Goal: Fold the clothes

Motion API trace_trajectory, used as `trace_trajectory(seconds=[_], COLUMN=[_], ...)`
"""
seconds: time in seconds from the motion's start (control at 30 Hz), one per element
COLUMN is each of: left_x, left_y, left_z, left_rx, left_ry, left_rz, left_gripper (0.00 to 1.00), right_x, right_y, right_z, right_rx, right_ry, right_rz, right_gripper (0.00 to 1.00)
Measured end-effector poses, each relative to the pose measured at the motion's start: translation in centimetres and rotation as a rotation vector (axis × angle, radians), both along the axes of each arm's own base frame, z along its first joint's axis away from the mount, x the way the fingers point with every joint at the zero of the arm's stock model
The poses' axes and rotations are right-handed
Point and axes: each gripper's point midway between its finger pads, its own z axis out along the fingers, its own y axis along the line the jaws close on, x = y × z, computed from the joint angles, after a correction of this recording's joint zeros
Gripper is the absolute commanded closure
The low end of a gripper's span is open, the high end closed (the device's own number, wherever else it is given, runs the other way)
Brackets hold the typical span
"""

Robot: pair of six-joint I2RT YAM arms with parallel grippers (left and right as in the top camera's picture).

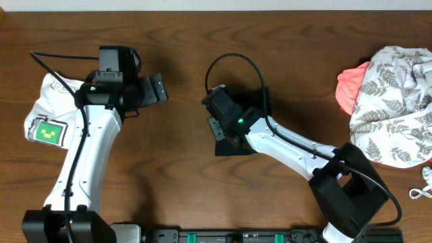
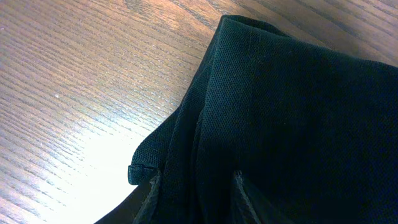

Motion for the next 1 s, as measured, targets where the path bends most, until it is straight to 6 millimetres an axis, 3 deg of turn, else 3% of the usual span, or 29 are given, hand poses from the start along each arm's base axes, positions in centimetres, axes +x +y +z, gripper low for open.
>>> trace_trajectory(seconds=[0.57,0.83,0.93,1.0], left_x=[0.0,0.0,0.0,0.0], left_y=[0.0,0.0,0.0,0.0], left_z=[0.0,0.0,0.0,0.0], left_rx=[0.000,0.000,0.000,0.000], left_ry=[0.002,0.002,0.002,0.002], left_rz=[0.000,-0.001,0.000,0.000], left_gripper=[0.03,0.03,0.03,0.02], right_x=[0.2,0.1,0.1,0.1], right_y=[0.4,0.3,0.3,0.2], right_z=[0.1,-1.3,-1.4,-1.4], right_rx=[0.016,-0.008,-0.008,-0.010], right_ry=[-0.010,0.013,0.014,0.013], right_rz=[0.007,0.006,0.006,0.010], right_gripper=[0.62,0.60,0.65,0.76])
